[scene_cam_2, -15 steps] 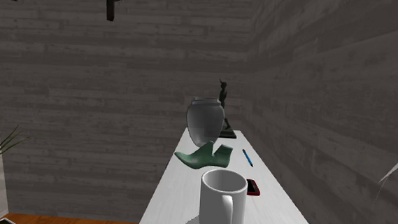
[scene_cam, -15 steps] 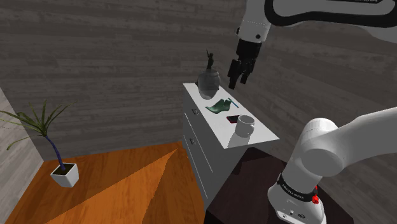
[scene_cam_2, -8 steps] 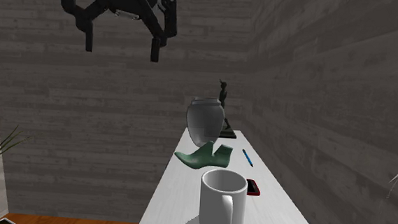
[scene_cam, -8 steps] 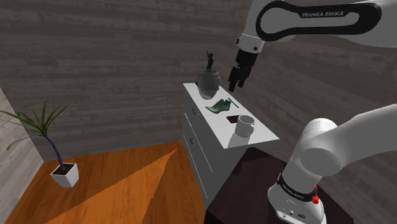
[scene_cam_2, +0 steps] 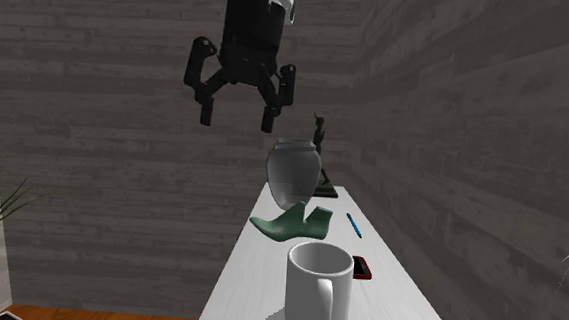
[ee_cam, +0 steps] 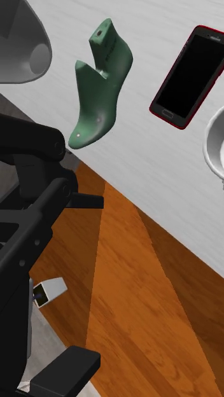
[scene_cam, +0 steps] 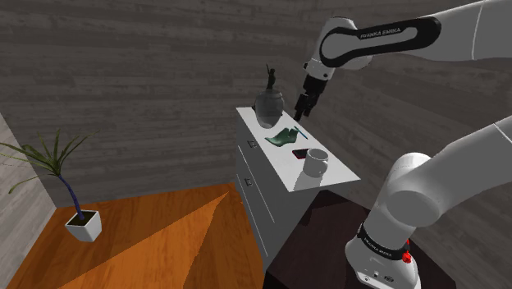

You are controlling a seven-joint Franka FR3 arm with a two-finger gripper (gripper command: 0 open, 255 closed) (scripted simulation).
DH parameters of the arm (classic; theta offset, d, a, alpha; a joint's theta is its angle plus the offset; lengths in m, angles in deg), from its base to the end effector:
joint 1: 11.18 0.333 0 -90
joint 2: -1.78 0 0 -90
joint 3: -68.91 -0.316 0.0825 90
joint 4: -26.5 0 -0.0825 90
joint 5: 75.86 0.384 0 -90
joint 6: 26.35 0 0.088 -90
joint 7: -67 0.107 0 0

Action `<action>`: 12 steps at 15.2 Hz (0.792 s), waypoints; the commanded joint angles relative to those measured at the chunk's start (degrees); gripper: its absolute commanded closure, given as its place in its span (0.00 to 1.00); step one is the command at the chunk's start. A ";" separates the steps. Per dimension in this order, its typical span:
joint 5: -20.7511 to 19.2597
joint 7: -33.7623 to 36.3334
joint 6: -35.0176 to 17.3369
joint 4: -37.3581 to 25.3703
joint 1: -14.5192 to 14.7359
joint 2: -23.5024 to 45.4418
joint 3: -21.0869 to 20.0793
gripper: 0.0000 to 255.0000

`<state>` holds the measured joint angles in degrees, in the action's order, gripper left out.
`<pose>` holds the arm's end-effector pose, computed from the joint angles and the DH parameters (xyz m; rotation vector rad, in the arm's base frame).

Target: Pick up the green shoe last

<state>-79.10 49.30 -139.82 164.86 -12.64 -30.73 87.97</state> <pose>0.3682 -0.1546 0.5106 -3.0498 -0.0154 -0.2161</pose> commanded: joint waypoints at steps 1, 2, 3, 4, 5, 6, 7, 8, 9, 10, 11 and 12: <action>0.62 -3.43 -2.87 -0.67 0.37 3.12 2.71 0.00; 1.13 -5.28 -4.15 -1.25 0.64 4.88 4.17 0.00; 1.79 -7.20 -5.38 -1.93 0.94 6.72 5.63 0.00; 2.61 -9.20 -6.55 -2.70 1.30 8.64 7.10 0.00; 3.60 -11.28 -7.65 -3.57 1.69 10.64 8.56 0.00; 4.78 -13.44 -8.67 -4.53 2.14 12.73 10.03 0.00; 6.16 -15.70 -9.60 -5.58 2.63 14.90 11.51 0.00; 7.76 -18.07 -10.42 -6.74 3.10 17.17 12.95 0.00; 9.57 -20.55 -11.13 -7.99 3.61 19.53 14.39 0.00; 11.62 -23.14 -11.69 -9.35 4.07 22.00 15.77 0.00; 13.90 -25.84 -12.10 -10.81 4.45 24.59 17.06 0.00; 16.41 -28.63 -12.33 -12.39 4.66 27.29 18.18 0.00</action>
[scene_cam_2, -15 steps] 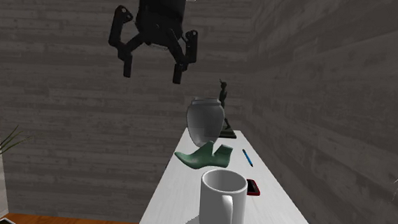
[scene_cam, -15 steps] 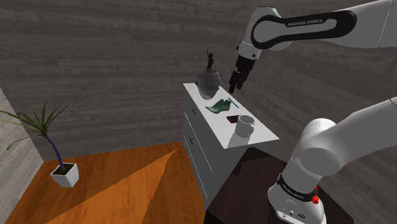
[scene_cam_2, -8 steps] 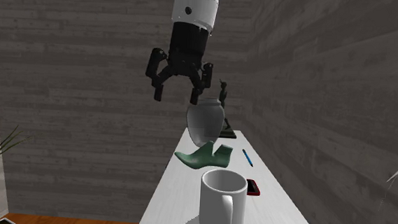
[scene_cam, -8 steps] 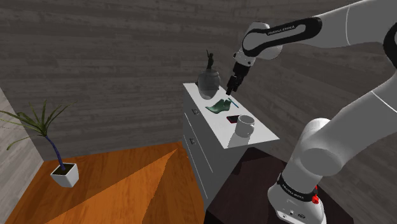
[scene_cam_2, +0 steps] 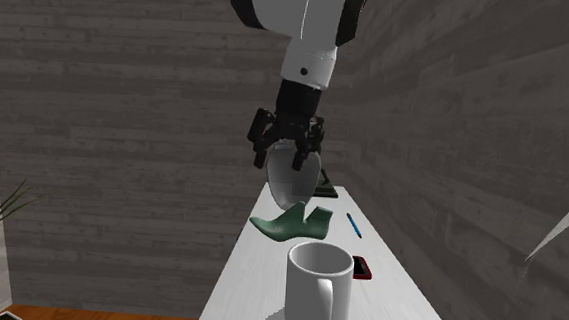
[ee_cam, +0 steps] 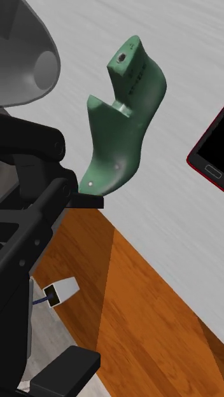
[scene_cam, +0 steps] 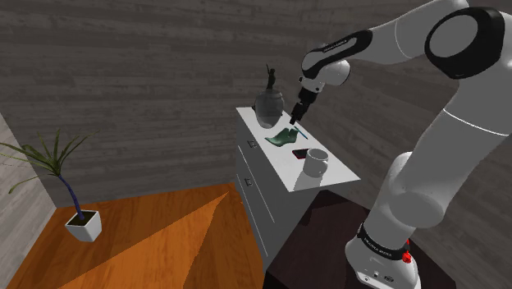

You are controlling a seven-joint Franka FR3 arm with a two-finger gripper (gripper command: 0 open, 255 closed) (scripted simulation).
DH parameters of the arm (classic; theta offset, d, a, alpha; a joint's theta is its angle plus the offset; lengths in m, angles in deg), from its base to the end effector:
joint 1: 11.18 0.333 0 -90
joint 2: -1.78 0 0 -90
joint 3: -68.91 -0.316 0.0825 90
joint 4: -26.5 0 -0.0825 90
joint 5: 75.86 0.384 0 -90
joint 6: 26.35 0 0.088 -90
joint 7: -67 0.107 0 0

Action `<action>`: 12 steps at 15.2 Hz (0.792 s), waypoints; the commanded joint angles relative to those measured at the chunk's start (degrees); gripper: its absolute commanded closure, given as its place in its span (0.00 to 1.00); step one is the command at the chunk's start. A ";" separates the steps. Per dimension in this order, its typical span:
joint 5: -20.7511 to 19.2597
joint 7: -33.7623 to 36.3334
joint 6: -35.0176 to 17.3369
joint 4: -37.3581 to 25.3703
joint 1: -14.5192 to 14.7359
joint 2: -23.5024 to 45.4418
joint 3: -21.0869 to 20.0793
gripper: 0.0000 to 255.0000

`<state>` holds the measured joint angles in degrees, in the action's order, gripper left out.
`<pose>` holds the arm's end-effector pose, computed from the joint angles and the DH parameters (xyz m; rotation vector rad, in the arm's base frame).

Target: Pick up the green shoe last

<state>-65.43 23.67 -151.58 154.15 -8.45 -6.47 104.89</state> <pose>0.4294 -0.2804 0.4303 -2.9815 -0.1159 -0.3020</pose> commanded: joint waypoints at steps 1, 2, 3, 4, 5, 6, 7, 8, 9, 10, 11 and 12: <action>5.42 -5.85 -0.61 -3.37 0.50 5.84 2.21 0.00; 8.22 -8.70 -0.47 -5.17 0.30 8.72 2.94 0.00; 11.06 -11.49 -0.14 -7.09 -0.20 11.66 3.38 0.00; 13.86 -14.15 0.34 -9.10 -0.99 14.60 3.53 0.00; 16.52 -16.63 0.95 -11.22 -2.08 17.51 3.38 0.00; 19.03 -18.91 1.65 -13.42 -3.28 20.37 3.10 0.00; 21.35 -20.97 2.43 -15.71 -4.63 23.17 2.66 0.00; 23.44 -22.79 3.24 -18.08 -6.16 25.89 2.02 0.00; 25.36 -24.40 4.09 -20.53 -7.70 28.56 1.36 0.00; 27.07 -25.80 4.94 -23.08 -9.33 31.15 0.58 0.00; 28.66 -27.04 5.84 -25.72 -10.90 33.73 -0.14 0.00; 30.07 -28.08 6.73 -28.45 -12.52 36.27 -0.93 0.00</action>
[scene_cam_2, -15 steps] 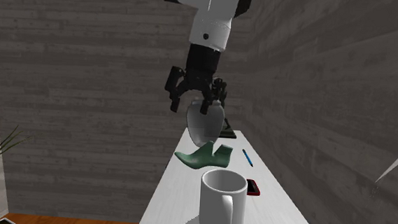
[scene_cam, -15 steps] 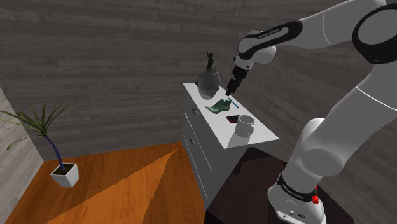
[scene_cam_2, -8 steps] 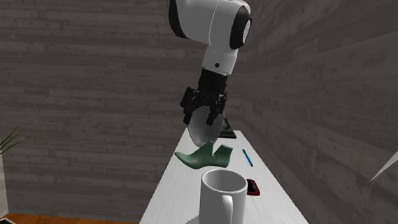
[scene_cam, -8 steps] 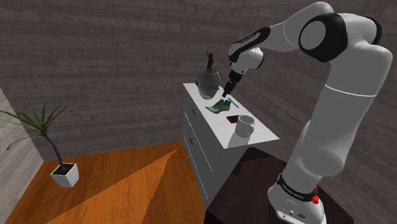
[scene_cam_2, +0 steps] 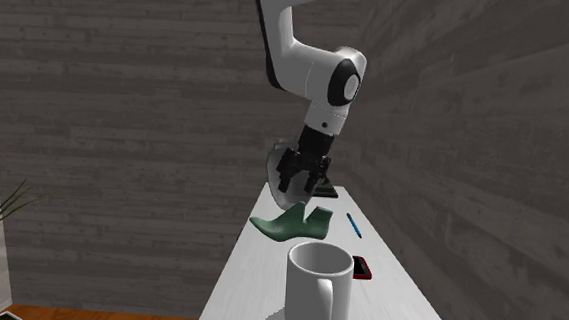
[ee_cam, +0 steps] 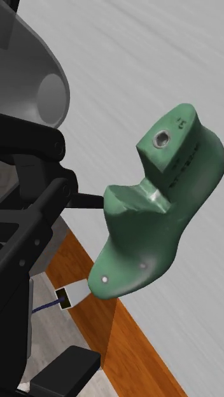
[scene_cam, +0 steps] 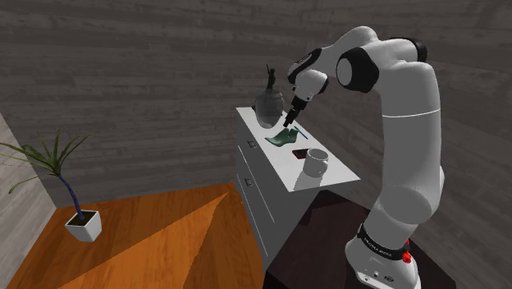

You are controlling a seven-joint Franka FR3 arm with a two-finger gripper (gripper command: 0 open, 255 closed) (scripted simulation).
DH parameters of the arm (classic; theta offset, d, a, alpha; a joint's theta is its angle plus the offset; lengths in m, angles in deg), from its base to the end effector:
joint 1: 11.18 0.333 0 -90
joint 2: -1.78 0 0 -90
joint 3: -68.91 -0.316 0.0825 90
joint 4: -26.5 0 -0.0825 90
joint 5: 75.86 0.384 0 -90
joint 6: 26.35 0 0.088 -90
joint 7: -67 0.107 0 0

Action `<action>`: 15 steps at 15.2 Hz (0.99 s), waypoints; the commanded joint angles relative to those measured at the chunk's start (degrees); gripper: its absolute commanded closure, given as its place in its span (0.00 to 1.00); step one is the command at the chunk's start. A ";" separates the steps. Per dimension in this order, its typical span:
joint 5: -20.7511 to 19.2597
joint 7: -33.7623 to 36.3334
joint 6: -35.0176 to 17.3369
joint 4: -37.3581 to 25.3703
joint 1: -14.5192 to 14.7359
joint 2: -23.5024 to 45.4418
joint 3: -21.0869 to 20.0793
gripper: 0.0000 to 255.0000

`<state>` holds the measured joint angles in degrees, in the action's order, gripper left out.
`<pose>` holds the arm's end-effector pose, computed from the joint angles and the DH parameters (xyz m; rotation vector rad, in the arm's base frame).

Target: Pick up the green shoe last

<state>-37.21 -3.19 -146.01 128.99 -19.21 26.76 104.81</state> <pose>0.5061 -0.3975 0.3470 -2.9132 -0.2162 -0.3858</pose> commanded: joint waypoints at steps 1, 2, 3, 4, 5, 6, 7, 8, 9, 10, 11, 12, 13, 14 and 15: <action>3.13 -2.09 2.07 -6.14 -3.37 5.56 -1.65 0.00; 4.26 -2.80 3.00 -9.12 -5.00 8.08 -2.46 0.00; 4.25 -2.80 3.00 -9.19 -5.08 8.12 -2.54 0.00; 4.56 -3.12 2.54 -9.00 -5.18 8.50 -2.74 0.00; 4.88 -3.44 2.10 -8.83 -5.28 8.88 -2.92 0.00; 5.20 -3.77 1.66 -8.67 -5.38 9.27 -3.12 0.00; 5.53 -4.09 1.22 -8.53 -5.49 9.68 -3.31 0.00; 5.86 -4.42 0.79 -8.40 -5.59 10.08 -3.51 0.00; 6.19 -4.74 0.37 -8.28 -5.71 10.50 -3.71 0.00; 6.72 -5.25 -0.29 -8.13 -5.89 11.17 -4.03 0.00; 6.72 -5.26 -0.30 -8.11 -5.89 11.16 -4.03 0.00; 6.72 -5.25 -0.30 -8.12 -5.89 11.17 -4.03 0.00; 6.72 -5.26 -0.31 -8.10 -5.88 11.16 -4.03 1.00; 6.71 -5.25 -0.29 -8.11 -5.88 11.14 -4.02 1.00; 6.71 -5.25 -0.27 -8.14 -5.90 11.16 -4.03 1.00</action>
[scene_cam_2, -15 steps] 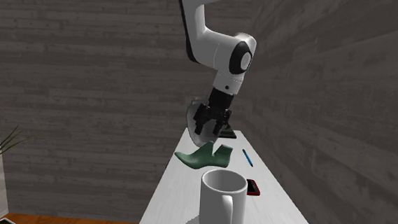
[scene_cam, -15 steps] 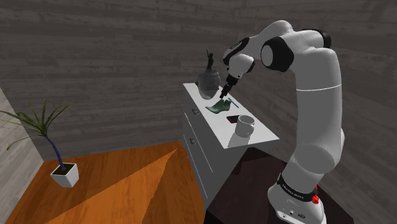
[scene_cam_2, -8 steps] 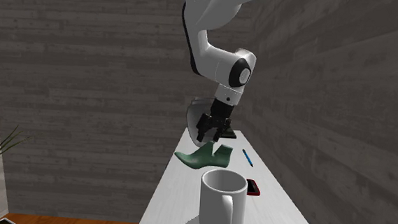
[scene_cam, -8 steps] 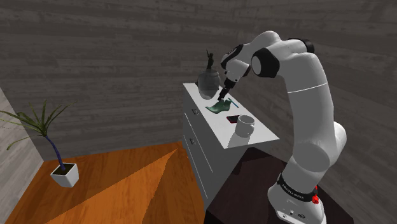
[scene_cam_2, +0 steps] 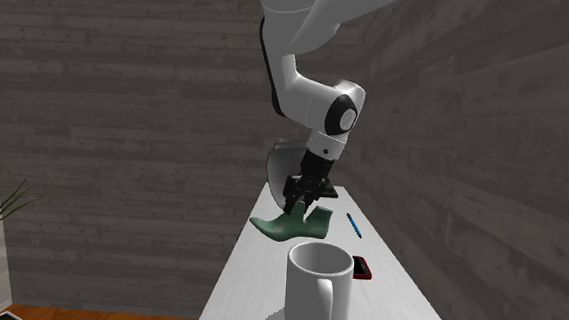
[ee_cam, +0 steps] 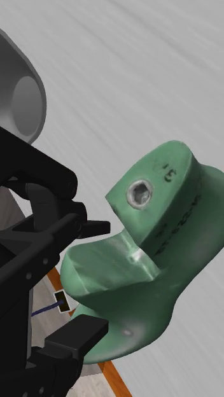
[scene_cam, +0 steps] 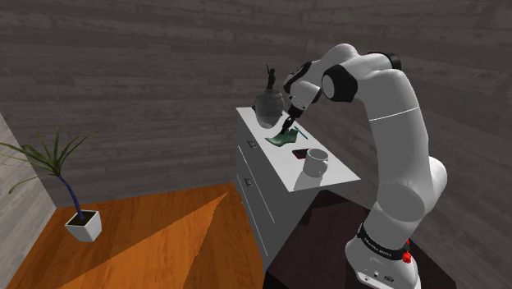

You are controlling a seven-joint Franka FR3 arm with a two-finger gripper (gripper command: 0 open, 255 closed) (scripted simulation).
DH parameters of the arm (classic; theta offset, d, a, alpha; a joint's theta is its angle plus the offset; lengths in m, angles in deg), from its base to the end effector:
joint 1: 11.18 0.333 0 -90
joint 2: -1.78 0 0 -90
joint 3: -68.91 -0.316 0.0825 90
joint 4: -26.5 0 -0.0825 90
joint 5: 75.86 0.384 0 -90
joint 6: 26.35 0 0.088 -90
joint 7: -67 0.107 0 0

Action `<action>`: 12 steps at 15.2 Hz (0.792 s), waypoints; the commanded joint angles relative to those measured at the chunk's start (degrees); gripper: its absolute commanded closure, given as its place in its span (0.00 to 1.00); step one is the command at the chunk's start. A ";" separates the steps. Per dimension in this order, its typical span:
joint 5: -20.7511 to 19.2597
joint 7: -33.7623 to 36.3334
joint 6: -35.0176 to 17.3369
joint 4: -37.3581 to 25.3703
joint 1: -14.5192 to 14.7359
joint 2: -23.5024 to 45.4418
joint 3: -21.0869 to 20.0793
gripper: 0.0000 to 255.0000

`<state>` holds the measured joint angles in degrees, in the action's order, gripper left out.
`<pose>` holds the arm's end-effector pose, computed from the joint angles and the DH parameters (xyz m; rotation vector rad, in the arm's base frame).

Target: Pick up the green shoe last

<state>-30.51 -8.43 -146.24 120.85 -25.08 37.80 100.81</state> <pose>0.5299 -0.4264 0.2864 -2.8904 -0.2424 -0.4113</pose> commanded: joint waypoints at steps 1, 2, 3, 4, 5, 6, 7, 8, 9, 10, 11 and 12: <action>0.00 -0.01 -0.06 0.04 0.00 0.09 -0.02 1.00; -0.01 0.01 -0.04 0.02 0.00 0.09 -0.02 1.00; -0.01 0.01 -0.02 0.00 -0.01 0.09 -0.02 1.00; 0.01 0.01 -0.04 -0.02 -0.02 0.13 -0.03 1.00; 0.02 0.01 -0.05 -0.04 -0.02 0.16 -0.04 1.00; 0.02 -0.02 -0.10 0.05 0.00 0.12 -0.04 1.00; 0.02 -0.02 -0.06 0.02 -0.01 0.13 -0.03 1.00; -0.31 0.31 0.35 -0.07 0.11 -0.30 0.18 1.00; -0.64 0.63 0.78 -0.19 0.22 -0.72 0.38 1.00; -0.97 0.96 1.20 -0.31 0.33 -1.13 0.58 1.00; -1.30 1.28 1.64 -0.45 0.44 -1.53 0.78 1.00; -1.63 1.61 2.07 -0.60 0.54 -1.93 0.97 1.00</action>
<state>-31.84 -7.13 -144.62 120.50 -24.59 36.21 101.59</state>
